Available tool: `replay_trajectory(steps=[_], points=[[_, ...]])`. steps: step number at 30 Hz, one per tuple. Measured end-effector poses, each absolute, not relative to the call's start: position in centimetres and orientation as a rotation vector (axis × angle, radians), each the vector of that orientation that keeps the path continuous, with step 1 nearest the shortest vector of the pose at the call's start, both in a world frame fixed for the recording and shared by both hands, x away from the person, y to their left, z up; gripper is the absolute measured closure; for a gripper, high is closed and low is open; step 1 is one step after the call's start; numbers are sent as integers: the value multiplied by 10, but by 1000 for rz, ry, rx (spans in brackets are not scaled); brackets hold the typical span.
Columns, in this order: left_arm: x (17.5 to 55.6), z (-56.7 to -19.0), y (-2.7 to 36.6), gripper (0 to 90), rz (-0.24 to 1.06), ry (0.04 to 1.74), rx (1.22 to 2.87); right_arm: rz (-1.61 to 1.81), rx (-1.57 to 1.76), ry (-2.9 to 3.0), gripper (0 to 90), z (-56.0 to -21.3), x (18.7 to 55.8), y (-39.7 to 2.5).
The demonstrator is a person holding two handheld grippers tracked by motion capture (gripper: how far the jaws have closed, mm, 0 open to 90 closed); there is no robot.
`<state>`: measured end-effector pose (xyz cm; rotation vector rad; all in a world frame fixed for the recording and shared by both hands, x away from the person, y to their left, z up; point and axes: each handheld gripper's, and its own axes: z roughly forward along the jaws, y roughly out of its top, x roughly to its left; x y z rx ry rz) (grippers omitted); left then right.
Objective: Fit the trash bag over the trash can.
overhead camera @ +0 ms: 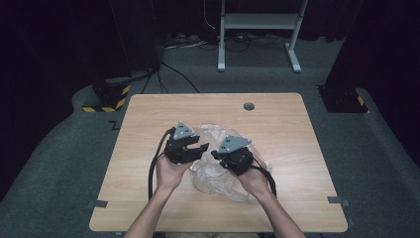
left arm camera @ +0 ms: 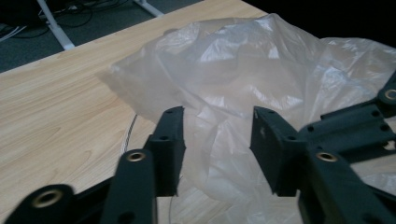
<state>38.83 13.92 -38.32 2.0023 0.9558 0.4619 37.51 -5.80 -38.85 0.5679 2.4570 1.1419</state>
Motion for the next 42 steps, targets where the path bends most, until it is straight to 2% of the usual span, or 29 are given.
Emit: replay_trajectory(steps=[3,4,5,6,8,12,17,21,26,27,30,31,33,36,38,42], points=[[388,-383,136,694,462,936,2042,1139,540,2492,898,-389,375,-56],[388,-383,135,791,476,924,2074,1153,540,2487,831,-389,375,-57],[388,-383,135,839,476,924,2074,1153,540,2487,831,-389,375,-57],[388,-384,134,839,484,920,2088,1171,544,2485,786,-389,375,-58],[389,-385,134,900,479,927,2105,1212,560,2455,682,-385,372,-62],[389,-386,134,900,486,931,2128,1276,587,2386,593,-377,367,-72],[388,-386,134,900,489,937,2131,1323,671,2260,528,-368,367,-87],[388,-387,135,900,481,938,2127,1317,844,2120,481,-365,380,-103],[388,-387,135,900,478,935,2125,1275,911,2134,434,-368,397,-101],[388,-387,136,900,477,934,2122,1269,918,2145,435,-369,400,-99],[387,-387,137,900,465,930,2110,1228,905,2209,623,-375,410,-88],[387,-387,138,900,463,926,2104,1228,905,2209,623,-375,410,-88],[386,-387,140,892,467,918,2079,1204,877,2234,743,-377,411,-84],[384,-384,144,684,482,932,2016,1181,831,2260,875,-378,409,-78],[382,-381,147,577,507,932,1969,1183,789,2278,899,-378,406,-75],[379,-376,149,480,544,919,1920,1173,697,2353,900,-379,399,-66]])
